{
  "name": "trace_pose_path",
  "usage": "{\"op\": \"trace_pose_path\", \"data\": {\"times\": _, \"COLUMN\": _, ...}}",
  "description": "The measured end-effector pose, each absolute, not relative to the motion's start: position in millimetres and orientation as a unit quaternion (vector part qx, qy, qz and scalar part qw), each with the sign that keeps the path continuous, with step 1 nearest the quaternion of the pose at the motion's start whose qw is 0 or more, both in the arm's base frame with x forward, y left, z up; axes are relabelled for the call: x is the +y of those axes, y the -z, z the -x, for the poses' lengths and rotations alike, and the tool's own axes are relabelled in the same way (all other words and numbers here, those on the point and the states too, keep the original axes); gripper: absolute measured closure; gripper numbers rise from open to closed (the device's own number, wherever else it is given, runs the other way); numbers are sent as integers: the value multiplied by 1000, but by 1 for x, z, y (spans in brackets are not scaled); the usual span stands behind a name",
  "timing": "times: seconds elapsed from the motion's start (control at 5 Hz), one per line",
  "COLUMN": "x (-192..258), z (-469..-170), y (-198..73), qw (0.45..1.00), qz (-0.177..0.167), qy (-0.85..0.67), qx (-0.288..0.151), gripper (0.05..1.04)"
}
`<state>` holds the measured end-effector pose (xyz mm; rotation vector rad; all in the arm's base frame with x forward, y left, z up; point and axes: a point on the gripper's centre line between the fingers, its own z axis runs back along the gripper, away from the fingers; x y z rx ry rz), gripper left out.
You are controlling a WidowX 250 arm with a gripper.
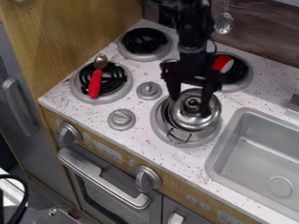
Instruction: Move the silver pot lid to the bottom left burner
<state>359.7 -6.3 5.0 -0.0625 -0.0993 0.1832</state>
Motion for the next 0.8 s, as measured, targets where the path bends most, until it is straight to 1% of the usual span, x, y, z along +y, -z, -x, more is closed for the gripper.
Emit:
{"op": "trace_pose_path", "data": {"times": 0.2, "x": -6, "z": -370, "y": -13, "qw": 993, "qz": 33, "qy": -91, "qx": -64, "gripper": 87}}
{"op": "trace_pose_path", "data": {"times": 0.6, "x": 3, "z": -364, "y": 5, "qw": 994, "qz": 22, "qy": -105, "qx": -34, "gripper": 87}}
{"op": "trace_pose_path", "data": {"times": 0.8, "x": 9, "z": -357, "y": 9, "qw": 993, "qz": 14, "qy": -115, "qx": -21, "gripper": 125}}
